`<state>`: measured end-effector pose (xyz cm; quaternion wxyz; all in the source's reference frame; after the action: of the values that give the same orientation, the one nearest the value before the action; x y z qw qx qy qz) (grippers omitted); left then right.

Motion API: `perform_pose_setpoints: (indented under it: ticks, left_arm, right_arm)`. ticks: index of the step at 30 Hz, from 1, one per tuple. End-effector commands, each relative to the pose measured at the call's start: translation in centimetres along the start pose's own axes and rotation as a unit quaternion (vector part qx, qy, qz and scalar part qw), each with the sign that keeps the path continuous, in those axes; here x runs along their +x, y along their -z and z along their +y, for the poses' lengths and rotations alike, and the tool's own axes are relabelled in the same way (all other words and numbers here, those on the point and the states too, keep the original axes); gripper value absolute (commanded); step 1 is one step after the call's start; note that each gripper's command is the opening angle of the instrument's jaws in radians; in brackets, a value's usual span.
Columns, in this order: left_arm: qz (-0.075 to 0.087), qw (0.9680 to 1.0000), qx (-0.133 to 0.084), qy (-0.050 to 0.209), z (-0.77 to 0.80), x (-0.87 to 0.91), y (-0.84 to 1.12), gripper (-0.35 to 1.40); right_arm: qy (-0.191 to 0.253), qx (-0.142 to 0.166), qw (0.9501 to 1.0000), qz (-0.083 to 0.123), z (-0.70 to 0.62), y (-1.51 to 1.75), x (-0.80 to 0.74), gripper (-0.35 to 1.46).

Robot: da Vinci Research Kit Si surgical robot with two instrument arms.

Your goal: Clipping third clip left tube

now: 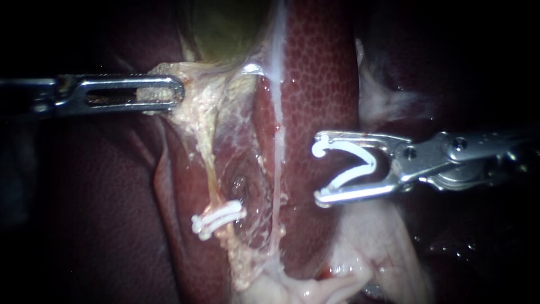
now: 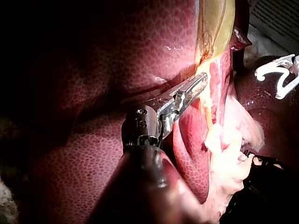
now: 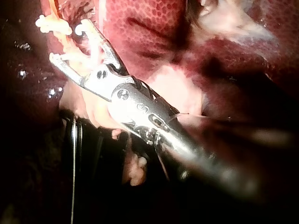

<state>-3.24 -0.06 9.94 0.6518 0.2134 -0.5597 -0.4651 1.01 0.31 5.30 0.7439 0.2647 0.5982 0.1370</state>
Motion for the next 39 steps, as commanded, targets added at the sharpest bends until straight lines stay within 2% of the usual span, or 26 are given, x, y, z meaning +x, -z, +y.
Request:
perform_pose_setpoints:
  ticks: [1, 12, 29, 39]
  left_arm:
    - [0.000, 1.0000, 0.000, 0.000, 0.00, 0.00, 0.00, -0.35]
    - [0.000, 1.0000, -0.001, 0.000, -0.03, 0.01, 0.01, -0.35]
    - [-0.001, 1.0000, -0.002, 0.000, -0.07, 0.01, 0.01, -0.35]
    - [-0.001, 1.0000, -0.003, 0.000, -0.09, 0.01, 0.01, -0.35]
  right_arm:
    - [-0.003, 0.002, 1.0000, 0.000, 0.00, -0.03, -0.02, 0.57]
    - [-0.019, 0.008, 0.9998, 0.002, 0.16, -0.45, -0.22, 0.57]
    - [-0.046, 0.008, 0.9989, -0.001, 0.45, -1.15, -0.69, 0.57]
    - [-0.057, 0.009, 0.9983, -0.002, 0.60, -1.42, -0.85, 0.58]
